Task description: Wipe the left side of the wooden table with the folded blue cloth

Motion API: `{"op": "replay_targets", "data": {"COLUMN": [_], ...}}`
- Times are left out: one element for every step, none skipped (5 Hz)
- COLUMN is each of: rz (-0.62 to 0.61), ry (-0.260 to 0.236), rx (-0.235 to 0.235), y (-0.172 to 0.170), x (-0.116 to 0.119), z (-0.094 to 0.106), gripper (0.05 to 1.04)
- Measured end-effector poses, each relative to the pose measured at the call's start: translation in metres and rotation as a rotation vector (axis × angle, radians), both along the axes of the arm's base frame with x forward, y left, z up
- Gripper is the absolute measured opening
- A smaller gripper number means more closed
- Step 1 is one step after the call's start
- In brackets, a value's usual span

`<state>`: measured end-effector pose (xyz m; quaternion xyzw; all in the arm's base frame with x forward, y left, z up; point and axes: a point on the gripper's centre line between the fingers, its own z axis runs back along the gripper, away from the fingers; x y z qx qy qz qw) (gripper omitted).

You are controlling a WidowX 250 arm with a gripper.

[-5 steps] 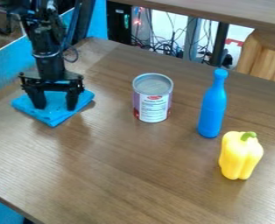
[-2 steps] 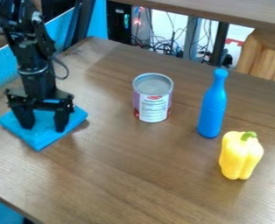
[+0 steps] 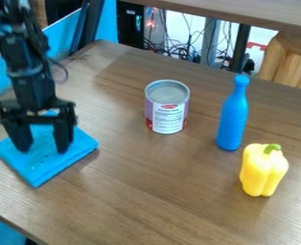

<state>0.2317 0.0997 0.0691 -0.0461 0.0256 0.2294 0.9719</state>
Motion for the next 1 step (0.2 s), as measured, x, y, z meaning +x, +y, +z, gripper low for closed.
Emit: {"op": "replay_targets", "data": {"rz": [-0.025], "ry": [-0.038], "rx": [-0.016], "y": [-0.0033], "x": [0.0038], "z": [0.0396], "gripper": [1.001]}}
